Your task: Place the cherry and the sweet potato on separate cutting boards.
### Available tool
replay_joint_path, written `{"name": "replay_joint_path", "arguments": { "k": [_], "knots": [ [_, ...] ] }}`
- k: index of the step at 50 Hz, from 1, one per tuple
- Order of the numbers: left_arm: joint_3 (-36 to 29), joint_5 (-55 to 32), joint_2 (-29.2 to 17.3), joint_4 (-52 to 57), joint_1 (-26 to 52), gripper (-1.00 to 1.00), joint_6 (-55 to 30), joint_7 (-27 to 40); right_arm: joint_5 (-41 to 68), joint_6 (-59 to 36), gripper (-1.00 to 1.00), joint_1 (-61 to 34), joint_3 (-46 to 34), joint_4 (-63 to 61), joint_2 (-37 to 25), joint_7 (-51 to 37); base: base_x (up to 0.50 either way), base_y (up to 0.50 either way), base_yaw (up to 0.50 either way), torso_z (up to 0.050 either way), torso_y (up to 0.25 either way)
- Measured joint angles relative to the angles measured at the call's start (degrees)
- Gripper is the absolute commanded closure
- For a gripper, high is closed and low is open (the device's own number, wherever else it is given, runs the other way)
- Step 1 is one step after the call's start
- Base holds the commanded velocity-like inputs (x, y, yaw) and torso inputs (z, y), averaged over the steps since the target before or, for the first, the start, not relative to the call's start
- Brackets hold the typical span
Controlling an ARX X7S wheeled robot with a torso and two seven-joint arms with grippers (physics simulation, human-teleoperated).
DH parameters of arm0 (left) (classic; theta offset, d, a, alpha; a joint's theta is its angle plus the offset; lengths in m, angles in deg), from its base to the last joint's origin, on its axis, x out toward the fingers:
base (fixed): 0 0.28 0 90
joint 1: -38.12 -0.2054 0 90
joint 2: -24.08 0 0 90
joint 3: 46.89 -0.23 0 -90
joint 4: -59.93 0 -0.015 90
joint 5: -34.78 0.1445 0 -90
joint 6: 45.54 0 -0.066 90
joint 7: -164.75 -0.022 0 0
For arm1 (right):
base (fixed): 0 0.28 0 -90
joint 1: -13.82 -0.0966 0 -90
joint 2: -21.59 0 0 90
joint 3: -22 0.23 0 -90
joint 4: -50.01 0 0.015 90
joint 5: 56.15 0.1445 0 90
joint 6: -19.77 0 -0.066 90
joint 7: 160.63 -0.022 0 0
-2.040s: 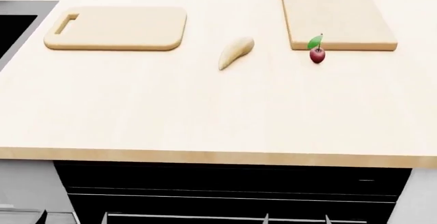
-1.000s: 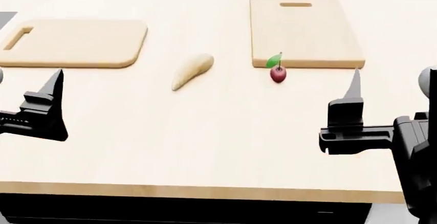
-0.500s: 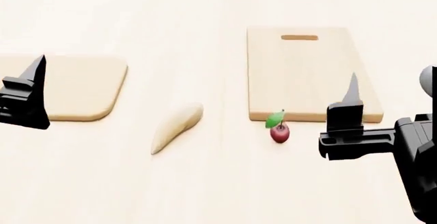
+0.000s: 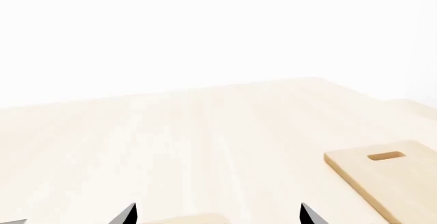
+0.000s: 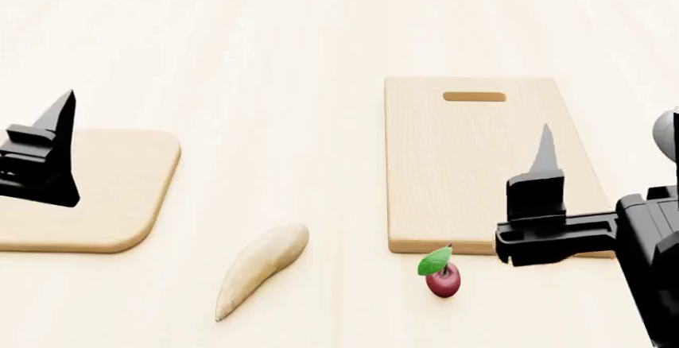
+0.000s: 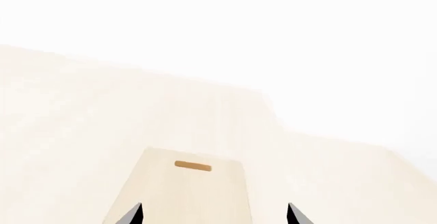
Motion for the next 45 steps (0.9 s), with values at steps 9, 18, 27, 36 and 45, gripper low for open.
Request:
{"name": "replay_joint_path", "arguments": {
  "k": [9, 18, 27, 36, 45],
  "knots": [
    [-0.1, -0.44, 0.23, 0.16, -0.2, -1.0, -0.02, 0.25, 30.17, 1.78, -1.0, 2.34, 0.62, 1.4, -5.1, -17.75, 0.0, 0.0, 0.0, 0.0, 0.0],
    [0.15, -0.85, 0.3, 0.08, -0.55, -1.0, 0.16, 0.35, 41.72, 2.99, -1.0, 3.84, -1.81, 1.11, -6.22, -24.99, 0.0, 0.0, 0.0, 0.0, 0.0],
    [0.22, -1.4, 0.34, 0.36, -0.72, -1.0, -0.08, 0.47, 43.84, 3.66, -1.0, 4.71, -5.35, 0.66, -5.97, -26.62, 0.0, 0.0, 0.0, 0.0, 0.0],
    [0.3, -2.16, 0.39, 1.03, -1.04, -1.0, -0.61, 0.54, 38.37, 4.76, -1.0, 4.88, -10.23, 1.39, -5.01, -23.6, 0.0, 0.0, 0.0, 0.0, 0.0],
    [-0.03, -2.54, 0.54, 0.95, -1.91, -1.0, -0.16, 0.61, 31.99, 6.88, -1.0, 4.93, -14.98, 3.33, -4.71, -20.29, 0.0, 0.0, 0.0, 0.0, 0.0]
  ]
}}
